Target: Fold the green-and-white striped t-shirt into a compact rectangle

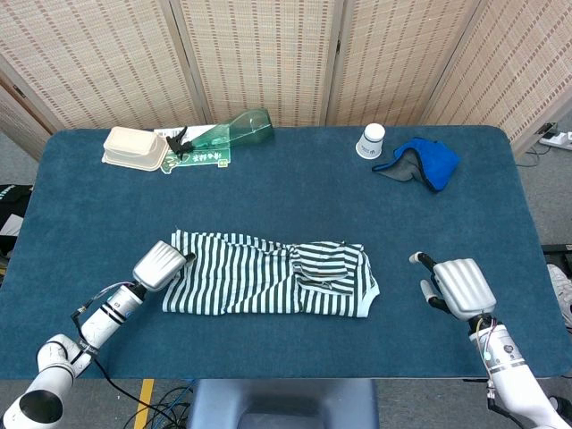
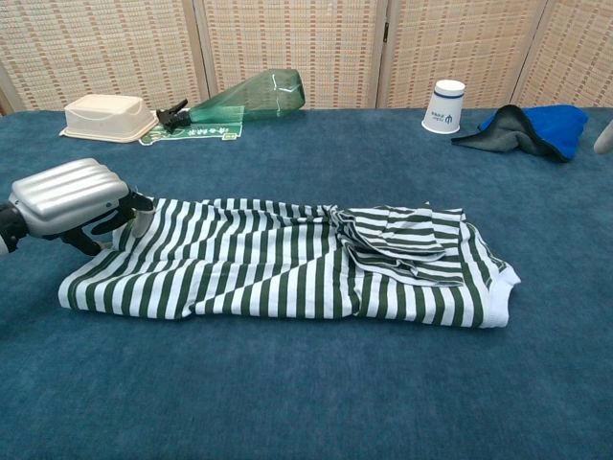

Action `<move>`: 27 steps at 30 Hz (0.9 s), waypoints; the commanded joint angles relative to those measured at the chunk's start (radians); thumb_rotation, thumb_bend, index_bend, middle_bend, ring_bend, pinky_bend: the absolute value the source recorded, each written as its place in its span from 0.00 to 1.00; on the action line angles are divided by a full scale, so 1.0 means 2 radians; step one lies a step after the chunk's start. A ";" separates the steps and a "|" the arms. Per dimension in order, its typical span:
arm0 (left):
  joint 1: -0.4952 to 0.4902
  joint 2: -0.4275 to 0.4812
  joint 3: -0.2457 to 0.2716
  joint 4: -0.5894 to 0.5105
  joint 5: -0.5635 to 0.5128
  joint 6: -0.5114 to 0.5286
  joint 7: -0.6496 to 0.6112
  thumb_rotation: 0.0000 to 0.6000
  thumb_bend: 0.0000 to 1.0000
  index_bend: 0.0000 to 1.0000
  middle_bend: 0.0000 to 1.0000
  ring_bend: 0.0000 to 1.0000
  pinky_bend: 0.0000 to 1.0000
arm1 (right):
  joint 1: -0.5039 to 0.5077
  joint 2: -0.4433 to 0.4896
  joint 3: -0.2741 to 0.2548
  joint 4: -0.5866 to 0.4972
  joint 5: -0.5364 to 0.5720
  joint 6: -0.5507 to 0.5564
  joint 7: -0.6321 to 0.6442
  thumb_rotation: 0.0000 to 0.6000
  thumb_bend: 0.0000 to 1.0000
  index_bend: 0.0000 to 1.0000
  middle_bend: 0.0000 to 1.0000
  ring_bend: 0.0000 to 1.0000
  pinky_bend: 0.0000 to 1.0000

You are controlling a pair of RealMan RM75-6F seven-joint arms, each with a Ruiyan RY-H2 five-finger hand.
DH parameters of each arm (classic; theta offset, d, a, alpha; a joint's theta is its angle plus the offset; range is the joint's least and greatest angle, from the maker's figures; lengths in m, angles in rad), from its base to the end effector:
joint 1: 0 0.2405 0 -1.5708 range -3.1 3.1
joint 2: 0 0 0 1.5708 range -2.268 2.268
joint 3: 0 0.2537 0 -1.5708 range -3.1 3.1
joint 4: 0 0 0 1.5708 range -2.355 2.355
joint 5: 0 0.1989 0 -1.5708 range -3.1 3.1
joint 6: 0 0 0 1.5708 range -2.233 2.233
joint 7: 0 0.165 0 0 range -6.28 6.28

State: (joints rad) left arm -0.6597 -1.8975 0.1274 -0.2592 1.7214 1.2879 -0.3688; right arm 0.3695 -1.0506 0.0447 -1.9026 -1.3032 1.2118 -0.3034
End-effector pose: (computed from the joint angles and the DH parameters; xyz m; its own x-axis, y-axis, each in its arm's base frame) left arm -0.2473 0.3747 -0.0144 0.6933 -0.0605 0.7181 0.5462 -0.6059 -0.5784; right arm -0.2265 -0.2596 0.1279 0.4772 -0.2026 0.8551 -0.8765 -0.1797 0.4465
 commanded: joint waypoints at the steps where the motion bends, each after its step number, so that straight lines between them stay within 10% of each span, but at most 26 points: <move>1: 0.000 -0.002 0.001 0.000 0.000 -0.002 0.000 1.00 0.32 0.59 0.87 0.83 0.91 | -0.002 0.001 0.000 -0.001 -0.001 0.001 0.001 1.00 0.51 0.30 0.95 0.98 1.00; 27: 0.005 0.013 -0.020 -0.041 -0.028 0.014 -0.020 1.00 0.57 0.74 0.89 0.84 0.91 | -0.009 0.002 0.005 0.008 -0.016 -0.003 0.025 1.00 0.51 0.30 0.95 0.98 1.00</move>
State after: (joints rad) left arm -0.6526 -1.8841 0.0921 -0.3268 1.6721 1.3115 -0.4044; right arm 0.3512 -1.0474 0.0545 -1.8867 -1.3340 1.2054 -0.2537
